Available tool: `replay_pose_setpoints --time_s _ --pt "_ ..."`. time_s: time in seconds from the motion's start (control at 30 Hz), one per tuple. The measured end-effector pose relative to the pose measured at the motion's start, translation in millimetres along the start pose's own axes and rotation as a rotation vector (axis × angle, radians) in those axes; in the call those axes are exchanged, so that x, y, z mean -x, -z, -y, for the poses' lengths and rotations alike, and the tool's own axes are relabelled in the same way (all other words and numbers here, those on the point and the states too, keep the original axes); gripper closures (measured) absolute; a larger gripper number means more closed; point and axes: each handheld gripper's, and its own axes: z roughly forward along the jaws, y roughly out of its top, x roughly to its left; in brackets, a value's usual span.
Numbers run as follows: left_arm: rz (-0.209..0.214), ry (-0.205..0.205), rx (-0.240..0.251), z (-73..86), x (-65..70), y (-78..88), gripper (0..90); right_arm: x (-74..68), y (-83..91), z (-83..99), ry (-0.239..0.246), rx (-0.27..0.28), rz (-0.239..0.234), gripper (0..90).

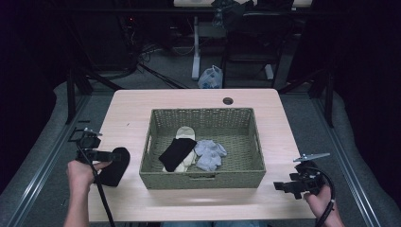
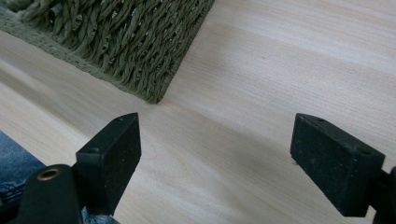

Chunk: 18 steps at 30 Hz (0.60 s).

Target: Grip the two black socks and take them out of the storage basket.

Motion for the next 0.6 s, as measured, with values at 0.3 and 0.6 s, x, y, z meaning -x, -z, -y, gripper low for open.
replay_pose_setpoints --time_s 0.3,0.6 --pt "0.014 -0.076 0.116 -15.7 35.0 42.0 7.0 -0.5 -0.5 0.1 -0.001 -0.002 -0.004 16.1" --pt "0.028 -0.173 0.152 -43.2 73.8 59.8 2.7 -0.4 -0.9 0.0 -0.004 0.002 -0.016 16.1"
